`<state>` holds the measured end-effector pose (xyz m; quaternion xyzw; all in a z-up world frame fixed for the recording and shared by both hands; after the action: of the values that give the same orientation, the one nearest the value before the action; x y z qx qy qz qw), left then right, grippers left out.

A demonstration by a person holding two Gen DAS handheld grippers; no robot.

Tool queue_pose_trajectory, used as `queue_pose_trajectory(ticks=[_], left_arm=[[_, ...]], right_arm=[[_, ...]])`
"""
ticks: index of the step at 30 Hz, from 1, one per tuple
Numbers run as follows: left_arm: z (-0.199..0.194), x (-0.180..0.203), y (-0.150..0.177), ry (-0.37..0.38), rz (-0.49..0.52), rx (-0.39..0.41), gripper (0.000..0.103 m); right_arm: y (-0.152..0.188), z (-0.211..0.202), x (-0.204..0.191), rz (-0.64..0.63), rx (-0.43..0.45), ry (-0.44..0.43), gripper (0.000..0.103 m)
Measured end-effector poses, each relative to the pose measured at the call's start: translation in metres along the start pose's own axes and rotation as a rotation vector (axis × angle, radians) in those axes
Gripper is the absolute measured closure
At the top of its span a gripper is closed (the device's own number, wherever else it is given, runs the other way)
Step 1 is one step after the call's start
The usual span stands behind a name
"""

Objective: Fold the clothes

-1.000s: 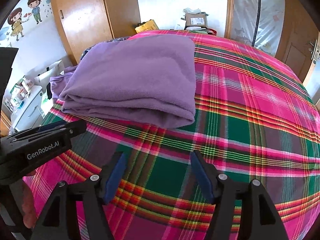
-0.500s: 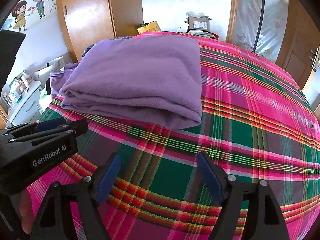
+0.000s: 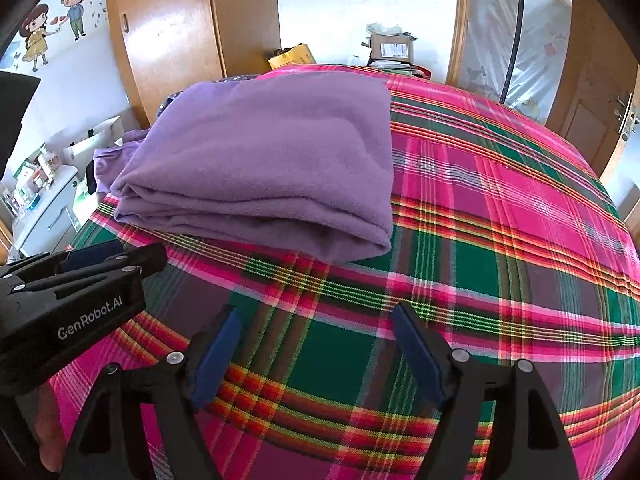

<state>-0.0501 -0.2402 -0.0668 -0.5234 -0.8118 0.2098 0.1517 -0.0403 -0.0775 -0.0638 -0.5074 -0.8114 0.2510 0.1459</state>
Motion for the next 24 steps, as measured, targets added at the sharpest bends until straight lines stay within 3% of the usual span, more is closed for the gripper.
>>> queue_pose_trajectory(ticks=[24], left_arm=[[-0.0001,-0.0001,-0.0008,-0.001,0.000,0.011,0.059]], right_arm=[[0.0008,-0.0013,-0.0033,0.001,0.002,-0.001,0.024]])
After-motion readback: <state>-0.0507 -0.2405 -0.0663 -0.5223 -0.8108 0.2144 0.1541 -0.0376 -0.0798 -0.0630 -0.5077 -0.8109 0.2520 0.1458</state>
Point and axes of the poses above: each gripper's, at about its wrist camera, not at the fingertips, and z roughly the way its jaws point, x to its right, y to its underside, the point moved 7 cm from there along z, roughly the way its jaws point, and after that the axes turned 3 degrees about -x, right-handed, at the moved point
